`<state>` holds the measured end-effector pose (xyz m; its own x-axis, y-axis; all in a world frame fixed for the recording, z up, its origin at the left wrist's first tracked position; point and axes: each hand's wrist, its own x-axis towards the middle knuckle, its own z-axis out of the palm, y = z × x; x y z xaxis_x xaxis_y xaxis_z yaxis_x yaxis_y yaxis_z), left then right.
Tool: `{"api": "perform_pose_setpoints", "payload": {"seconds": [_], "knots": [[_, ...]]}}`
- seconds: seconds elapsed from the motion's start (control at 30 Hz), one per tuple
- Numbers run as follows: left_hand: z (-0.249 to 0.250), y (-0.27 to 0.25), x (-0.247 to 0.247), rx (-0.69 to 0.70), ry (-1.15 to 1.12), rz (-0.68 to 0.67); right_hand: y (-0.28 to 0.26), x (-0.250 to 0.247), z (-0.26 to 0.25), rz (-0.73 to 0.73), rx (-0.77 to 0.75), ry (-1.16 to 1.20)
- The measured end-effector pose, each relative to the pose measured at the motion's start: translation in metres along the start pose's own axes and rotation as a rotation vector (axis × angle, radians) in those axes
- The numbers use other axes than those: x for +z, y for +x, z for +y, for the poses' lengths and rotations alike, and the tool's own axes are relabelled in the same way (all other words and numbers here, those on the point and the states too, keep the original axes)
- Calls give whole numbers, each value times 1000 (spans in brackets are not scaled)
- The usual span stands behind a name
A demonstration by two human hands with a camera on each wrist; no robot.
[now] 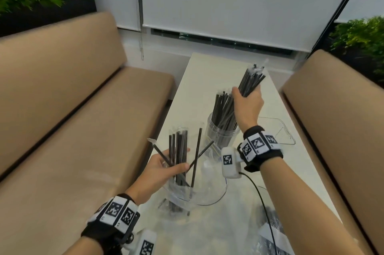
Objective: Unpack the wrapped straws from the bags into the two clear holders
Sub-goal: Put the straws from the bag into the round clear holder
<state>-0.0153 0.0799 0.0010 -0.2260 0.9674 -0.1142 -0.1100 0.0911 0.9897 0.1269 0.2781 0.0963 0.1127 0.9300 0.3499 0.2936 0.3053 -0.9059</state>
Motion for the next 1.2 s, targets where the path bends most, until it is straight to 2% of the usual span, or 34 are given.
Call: {"api": "perform_pose_setpoints", "payload": {"seconds": [0.13,0.27,0.4,0.57,0.7,0.83,0.87,0.93,1.0,1.07,1.2], "knots": [[1,-1,0,-4,12,-4,-3,-1,7,-65,-43,-95],[3,-2,1,-4,21,-3,6,-13,-12,-101,-112,-53],[4,-2,1,-7,22,-17,12,-25,-29,-166,-247,-41],[4,-1,2,0,31,-33,21,-15,-14,-347,-388,-424],[1,0,3,11,36,-51,26,-4,-5,-395,-364,-423],[2,2,3,9,30,-54,19,2,-3,-504,-352,-567],[2,2,3,9,28,-56,17,1,-5,-501,-370,-622],[1,2,4,5,33,-60,5,-7,-19,-386,-437,-623],[-1,4,3,-3,36,-56,-21,-22,-36,-222,-497,-410],[-1,4,1,-8,35,-47,-60,-39,-44,-208,-392,-264],[-2,3,-1,-5,40,-30,-128,-51,-11,-612,45,-416]]}}
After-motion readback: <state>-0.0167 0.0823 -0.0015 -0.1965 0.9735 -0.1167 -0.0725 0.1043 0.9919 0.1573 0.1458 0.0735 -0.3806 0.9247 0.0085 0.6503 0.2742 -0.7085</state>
